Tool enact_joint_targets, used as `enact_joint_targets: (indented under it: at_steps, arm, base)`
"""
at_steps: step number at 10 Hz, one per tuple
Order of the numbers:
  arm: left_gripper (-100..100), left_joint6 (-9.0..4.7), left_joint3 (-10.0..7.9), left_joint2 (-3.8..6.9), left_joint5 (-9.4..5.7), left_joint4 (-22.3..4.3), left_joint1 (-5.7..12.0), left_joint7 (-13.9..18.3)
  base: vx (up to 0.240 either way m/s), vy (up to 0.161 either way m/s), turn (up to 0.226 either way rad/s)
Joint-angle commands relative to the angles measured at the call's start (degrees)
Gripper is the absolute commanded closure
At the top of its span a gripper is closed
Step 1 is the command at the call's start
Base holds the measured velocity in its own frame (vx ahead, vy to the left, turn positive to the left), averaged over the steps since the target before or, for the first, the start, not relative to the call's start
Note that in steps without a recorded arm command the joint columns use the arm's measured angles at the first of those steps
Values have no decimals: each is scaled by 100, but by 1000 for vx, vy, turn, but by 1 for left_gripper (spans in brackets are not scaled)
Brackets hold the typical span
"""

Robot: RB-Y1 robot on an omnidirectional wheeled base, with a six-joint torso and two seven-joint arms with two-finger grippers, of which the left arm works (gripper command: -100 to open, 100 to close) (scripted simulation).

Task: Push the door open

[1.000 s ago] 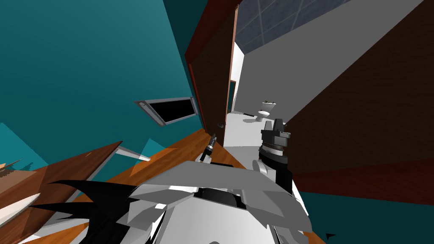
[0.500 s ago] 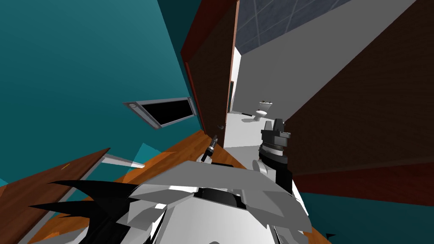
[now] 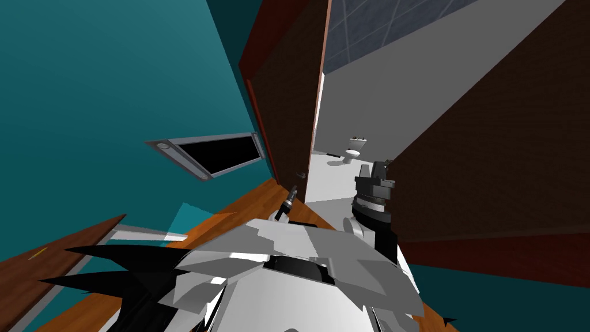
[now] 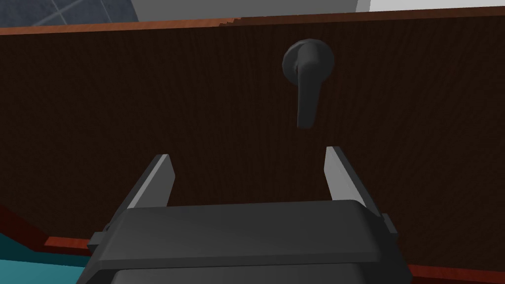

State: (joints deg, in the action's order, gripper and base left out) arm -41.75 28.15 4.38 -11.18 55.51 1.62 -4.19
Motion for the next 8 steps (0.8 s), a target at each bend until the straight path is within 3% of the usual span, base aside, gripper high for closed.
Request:
enact_joint_targets:
  at_steps: [1, 8]
  arm:
    - [-100, -21, 81, -30, -35, -188, 75, -14]
    - [-100, -157, 365, -172, -159, -950, 378, -41]
  base:
    - [91, 103, -94]
    - [94, 100, -90]
